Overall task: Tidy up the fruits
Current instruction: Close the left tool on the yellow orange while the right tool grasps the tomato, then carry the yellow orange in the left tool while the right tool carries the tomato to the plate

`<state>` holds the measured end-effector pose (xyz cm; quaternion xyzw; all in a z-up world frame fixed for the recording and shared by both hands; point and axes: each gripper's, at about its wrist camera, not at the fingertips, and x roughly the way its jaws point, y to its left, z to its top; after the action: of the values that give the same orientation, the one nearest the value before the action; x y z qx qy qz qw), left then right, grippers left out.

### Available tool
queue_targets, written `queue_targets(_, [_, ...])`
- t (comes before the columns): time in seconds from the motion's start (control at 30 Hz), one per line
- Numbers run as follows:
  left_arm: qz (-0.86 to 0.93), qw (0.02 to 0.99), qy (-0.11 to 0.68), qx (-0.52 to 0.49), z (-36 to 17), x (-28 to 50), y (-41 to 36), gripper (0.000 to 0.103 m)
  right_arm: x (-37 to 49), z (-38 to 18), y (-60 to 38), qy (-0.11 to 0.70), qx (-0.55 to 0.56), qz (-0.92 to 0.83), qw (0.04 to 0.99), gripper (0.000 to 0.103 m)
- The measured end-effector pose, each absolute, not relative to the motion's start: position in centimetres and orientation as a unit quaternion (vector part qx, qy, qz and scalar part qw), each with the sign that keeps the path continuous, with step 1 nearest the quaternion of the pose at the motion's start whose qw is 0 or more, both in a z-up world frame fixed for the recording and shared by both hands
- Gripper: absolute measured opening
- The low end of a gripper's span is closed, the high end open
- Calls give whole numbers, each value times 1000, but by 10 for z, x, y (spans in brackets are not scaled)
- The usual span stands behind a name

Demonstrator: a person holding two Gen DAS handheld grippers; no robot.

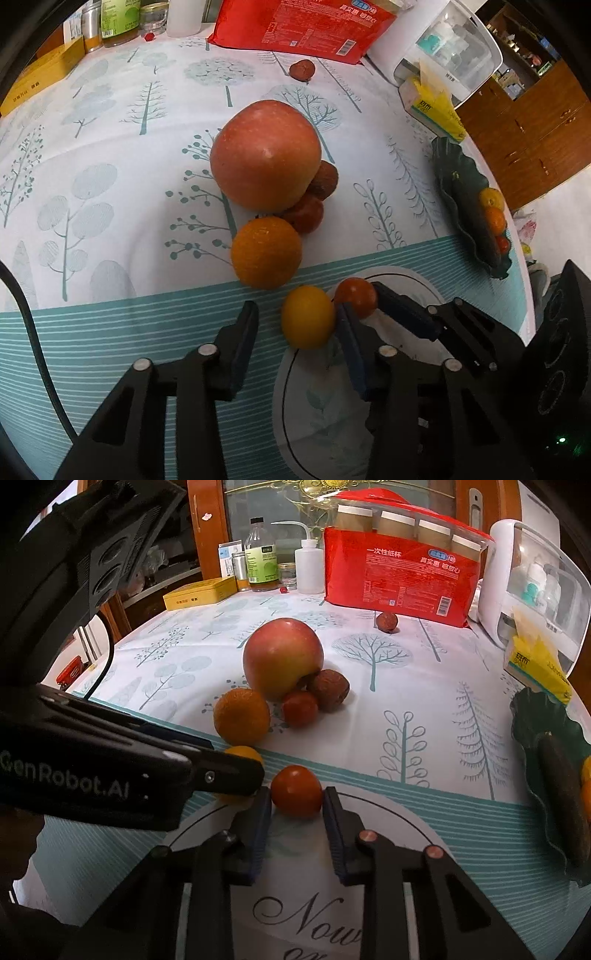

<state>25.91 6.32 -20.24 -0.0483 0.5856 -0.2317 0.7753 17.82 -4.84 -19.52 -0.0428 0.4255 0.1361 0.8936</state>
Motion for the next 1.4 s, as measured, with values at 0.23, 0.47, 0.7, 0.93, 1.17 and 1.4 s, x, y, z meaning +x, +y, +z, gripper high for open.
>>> queue_targets(0.23, [-238,776,581,-53,-202,256,60,29,178,-195,-48,430,-39,133,892,28])
queue_targets(0.47, [-225,782,578,-55,-195,252,64,29,170,-193,-51,440,-24,123,889,28])
queue_targets(0.7, [-221,790,569,-63,-180,240,67,29,152,-187,-58,448,-8,116,887,28])
queue_targets(0.93, [-223,795,560,-68,-163,225,61,29,133,-183,-74,460,19,102,882,28])
queue_targets(1.17, [-228,793,562,-59,-154,203,44,29,113,-182,-98,470,48,81,877,28])
queue_targets(1.4, [-236,793,559,-54,-145,184,21,29,94,-178,-135,481,81,60,871,28])
